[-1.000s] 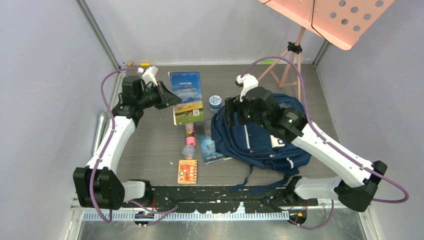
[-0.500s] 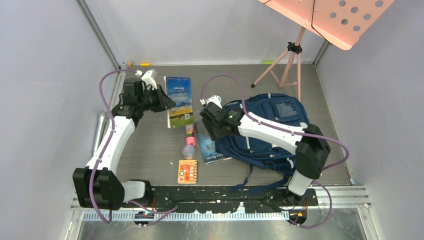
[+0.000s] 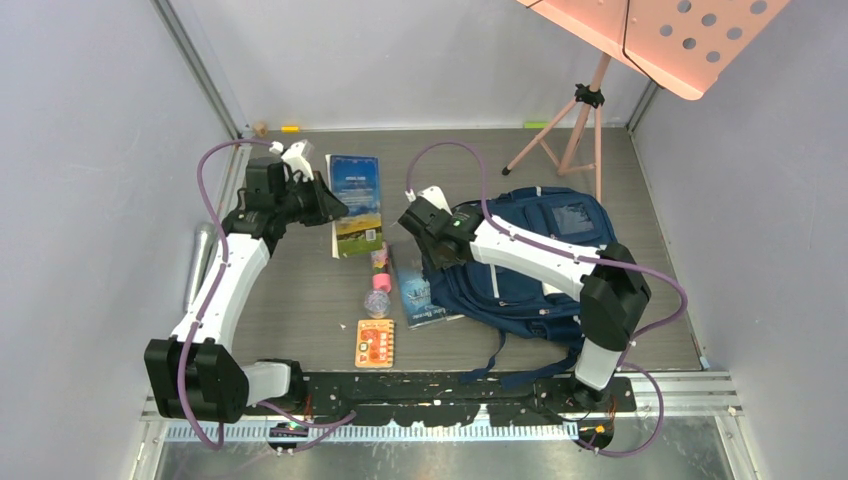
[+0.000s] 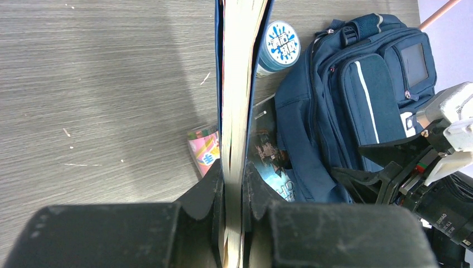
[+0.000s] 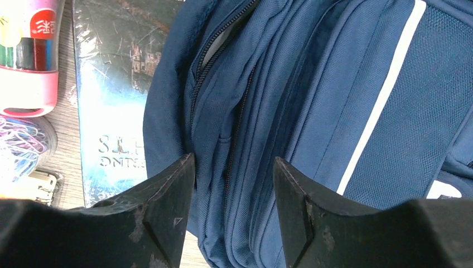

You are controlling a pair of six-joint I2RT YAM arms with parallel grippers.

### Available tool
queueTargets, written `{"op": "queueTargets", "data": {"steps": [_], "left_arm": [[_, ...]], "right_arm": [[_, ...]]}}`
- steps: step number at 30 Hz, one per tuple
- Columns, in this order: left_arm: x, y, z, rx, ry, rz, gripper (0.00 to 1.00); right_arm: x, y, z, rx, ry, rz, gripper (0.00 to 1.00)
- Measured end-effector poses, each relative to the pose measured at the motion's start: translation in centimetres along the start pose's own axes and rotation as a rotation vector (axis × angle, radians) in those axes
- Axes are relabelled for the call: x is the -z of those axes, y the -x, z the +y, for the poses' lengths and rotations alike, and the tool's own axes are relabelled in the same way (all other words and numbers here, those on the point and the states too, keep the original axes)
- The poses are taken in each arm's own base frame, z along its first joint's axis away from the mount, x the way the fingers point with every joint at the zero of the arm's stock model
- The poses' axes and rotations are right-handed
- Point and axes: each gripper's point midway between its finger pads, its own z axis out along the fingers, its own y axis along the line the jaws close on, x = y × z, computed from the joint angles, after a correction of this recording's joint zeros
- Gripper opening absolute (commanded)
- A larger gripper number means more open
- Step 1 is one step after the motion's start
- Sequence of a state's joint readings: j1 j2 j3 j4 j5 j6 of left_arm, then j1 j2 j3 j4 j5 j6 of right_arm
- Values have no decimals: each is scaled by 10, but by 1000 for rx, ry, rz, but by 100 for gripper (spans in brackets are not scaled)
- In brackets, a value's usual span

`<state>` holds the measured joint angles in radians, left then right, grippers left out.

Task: Pack the student bag
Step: Place the book in the student bag.

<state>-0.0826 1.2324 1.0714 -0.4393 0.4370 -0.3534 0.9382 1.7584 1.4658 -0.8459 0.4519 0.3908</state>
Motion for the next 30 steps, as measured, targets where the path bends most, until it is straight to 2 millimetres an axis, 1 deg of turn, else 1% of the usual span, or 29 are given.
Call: {"op": "queueTargets", "data": {"steps": [5, 10, 12, 17, 19, 21, 23, 24, 25, 26, 27, 29, 30], "left_arm": [[0, 0, 0, 0, 0, 0, 0], [0, 0, 0, 0, 0, 0, 0], [0, 0, 0, 0, 0, 0, 0], [0, 0, 0, 0, 0, 0, 0], [0, 0, 0, 0, 0, 0, 0], [0, 0, 0, 0, 0, 0, 0], [0, 0, 0, 0, -1, 1, 0], [0, 0, -1, 0, -3, 1, 0], [0, 0, -1, 0, -6, 2, 0], [0, -1, -2, 0, -12, 4, 0], [0, -1, -3, 0, -20, 6, 0], [1, -2, -8, -1, -44, 12, 0], [1, -2, -10, -1, -59, 15, 0]], "right_arm": [[-2, -1, -5, -12, -6, 13, 58], [-2, -3, -1, -16, 20, 26, 63], [-4, -4, 1, -15, 26, 33, 64], [-13, -7, 3, -13, 24, 48, 61], [-16, -8, 3, -14, 21, 54, 56], [-18, -8, 3, -19, 21, 58, 48], [-19, -7, 2, -28, 21, 59, 32], [-20, -8, 2, -29, 21, 61, 28], [-20, -8, 1, -29, 19, 63, 19], [-21, -9, 0, -32, 16, 66, 15], [-21, -9, -1, -35, 12, 69, 8], [-22, -9, -3, -44, 8, 73, 2], [-21, -9, -4, -48, 7, 72, 1]]}}
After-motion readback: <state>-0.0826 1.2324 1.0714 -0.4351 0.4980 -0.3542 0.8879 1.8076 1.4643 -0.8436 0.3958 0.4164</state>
